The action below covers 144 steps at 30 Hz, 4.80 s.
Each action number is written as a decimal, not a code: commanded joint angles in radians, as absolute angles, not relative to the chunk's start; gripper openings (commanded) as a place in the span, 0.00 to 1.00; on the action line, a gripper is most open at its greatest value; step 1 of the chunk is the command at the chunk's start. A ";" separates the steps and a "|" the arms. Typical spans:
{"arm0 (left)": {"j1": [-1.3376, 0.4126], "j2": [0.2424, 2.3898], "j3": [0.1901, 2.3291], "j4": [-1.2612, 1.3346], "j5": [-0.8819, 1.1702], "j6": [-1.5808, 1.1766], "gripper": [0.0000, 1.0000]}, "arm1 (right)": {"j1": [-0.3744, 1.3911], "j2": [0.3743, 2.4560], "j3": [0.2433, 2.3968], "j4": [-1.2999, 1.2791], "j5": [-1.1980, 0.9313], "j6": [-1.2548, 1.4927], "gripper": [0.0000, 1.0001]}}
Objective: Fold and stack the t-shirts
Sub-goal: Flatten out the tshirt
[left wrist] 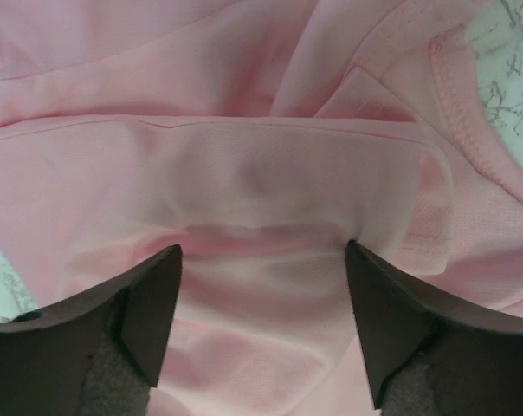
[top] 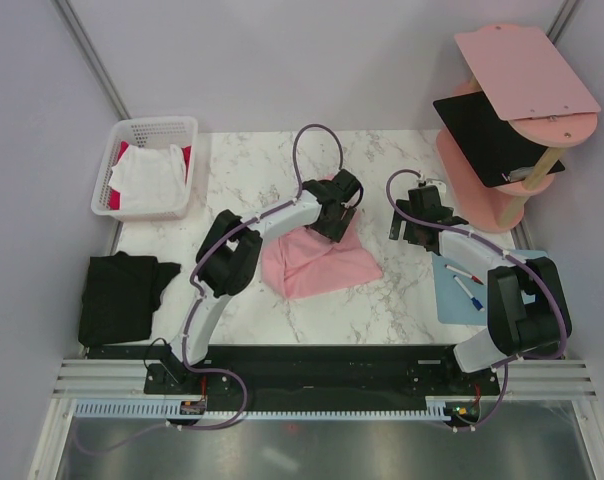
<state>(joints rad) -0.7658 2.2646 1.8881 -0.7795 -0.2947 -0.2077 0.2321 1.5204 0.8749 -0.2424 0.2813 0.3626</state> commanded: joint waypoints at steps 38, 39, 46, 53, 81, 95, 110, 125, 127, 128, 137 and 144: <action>-0.520 1.689 1.462 -0.851 -0.571 -0.376 0.02 | 0.456 1.756 1.011 0.103 -0.116 0.385 0.72; -0.508 1.669 1.445 -0.856 -0.572 -0.382 0.02 | 0.465 1.756 1.017 0.109 -0.129 0.382 0.57; -0.393 1.553 1.341 -0.876 -0.572 -0.403 0.02 | 0.528 1.822 1.077 0.129 -0.155 0.362 0.00; -0.304 1.539 1.327 -0.913 -0.606 -0.394 0.02 | 0.555 2.060 1.281 -0.124 -0.031 0.354 0.00; -0.267 1.757 1.576 -0.882 -0.467 -0.266 1.00 | 0.374 1.980 1.252 -0.311 0.132 0.365 0.00; -0.733 1.807 1.459 -0.784 -0.357 -0.319 0.97 | 0.376 1.939 1.218 -0.252 0.043 0.383 0.00; -0.792 1.996 1.476 -0.779 -0.423 -0.394 0.57 | 0.374 1.917 1.189 -0.253 0.041 0.374 0.00; -0.668 1.517 1.200 -0.926 -0.601 -0.545 0.02 | 0.374 1.905 1.190 -0.242 0.046 0.373 0.00; -0.647 1.458 1.163 -0.948 -0.600 -0.554 0.02 | 0.376 1.882 1.181 -0.236 0.040 0.371 0.03; -0.629 1.445 1.154 -0.957 -0.601 -0.555 0.02 | 0.376 1.861 1.177 -0.221 0.032 0.368 0.06; -0.572 1.410 1.106 -0.980 -0.621 -0.554 0.02 | 0.376 1.756 1.143 -0.201 0.029 0.368 0.54; -0.552 1.407 1.095 -0.980 -0.635 -0.537 0.02 | 0.376 1.753 1.152 -0.241 0.102 0.374 0.54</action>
